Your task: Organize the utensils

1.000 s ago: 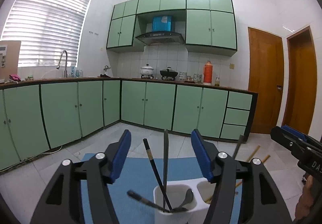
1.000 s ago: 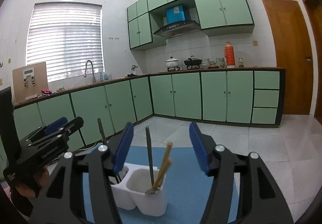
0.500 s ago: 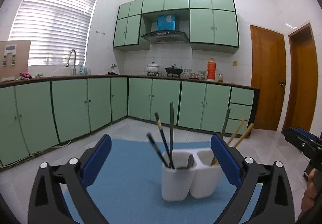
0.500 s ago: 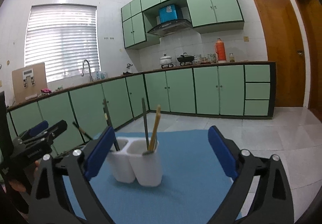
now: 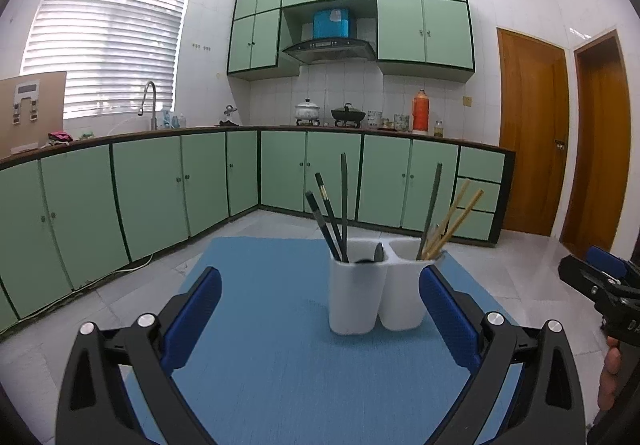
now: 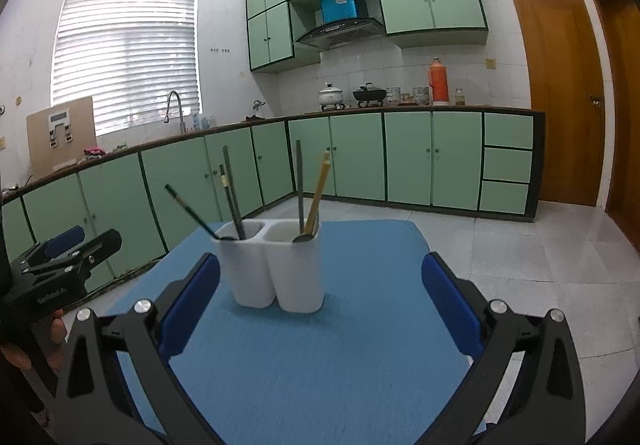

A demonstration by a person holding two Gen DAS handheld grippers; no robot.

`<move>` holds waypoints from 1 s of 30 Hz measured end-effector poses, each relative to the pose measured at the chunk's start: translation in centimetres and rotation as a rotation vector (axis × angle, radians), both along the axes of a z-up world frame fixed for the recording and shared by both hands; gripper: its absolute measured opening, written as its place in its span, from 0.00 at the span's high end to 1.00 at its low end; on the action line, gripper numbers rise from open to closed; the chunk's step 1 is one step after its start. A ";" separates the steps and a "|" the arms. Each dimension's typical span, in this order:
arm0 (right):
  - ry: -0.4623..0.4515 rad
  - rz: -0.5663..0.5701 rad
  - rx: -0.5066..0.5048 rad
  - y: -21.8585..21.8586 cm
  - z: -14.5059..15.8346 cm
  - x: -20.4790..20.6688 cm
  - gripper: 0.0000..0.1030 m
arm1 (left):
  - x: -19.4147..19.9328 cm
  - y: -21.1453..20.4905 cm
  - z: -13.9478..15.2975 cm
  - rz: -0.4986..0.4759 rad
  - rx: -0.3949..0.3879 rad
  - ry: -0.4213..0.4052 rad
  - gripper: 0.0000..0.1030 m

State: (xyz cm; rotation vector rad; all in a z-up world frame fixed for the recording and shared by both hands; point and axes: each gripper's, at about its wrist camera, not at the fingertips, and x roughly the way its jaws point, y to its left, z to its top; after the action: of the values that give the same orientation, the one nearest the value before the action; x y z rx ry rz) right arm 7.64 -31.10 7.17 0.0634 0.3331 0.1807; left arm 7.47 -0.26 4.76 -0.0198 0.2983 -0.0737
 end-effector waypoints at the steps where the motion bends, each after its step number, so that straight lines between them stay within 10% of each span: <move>1: 0.004 0.004 0.002 0.2 0.0 -0.3 0.05 | -0.3 0.0 0.0 -0.001 0.001 0.003 0.06; 30: 0.104 0.065 -0.017 2.8 1.6 -3.9 0.05 | -5.6 -1.2 1.8 -0.023 0.027 0.081 0.06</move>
State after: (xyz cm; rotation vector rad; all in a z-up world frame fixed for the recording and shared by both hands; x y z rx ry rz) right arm 3.71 -28.25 8.75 0.0452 0.4403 0.2393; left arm 1.84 -1.50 6.53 0.0072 0.3805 -0.0920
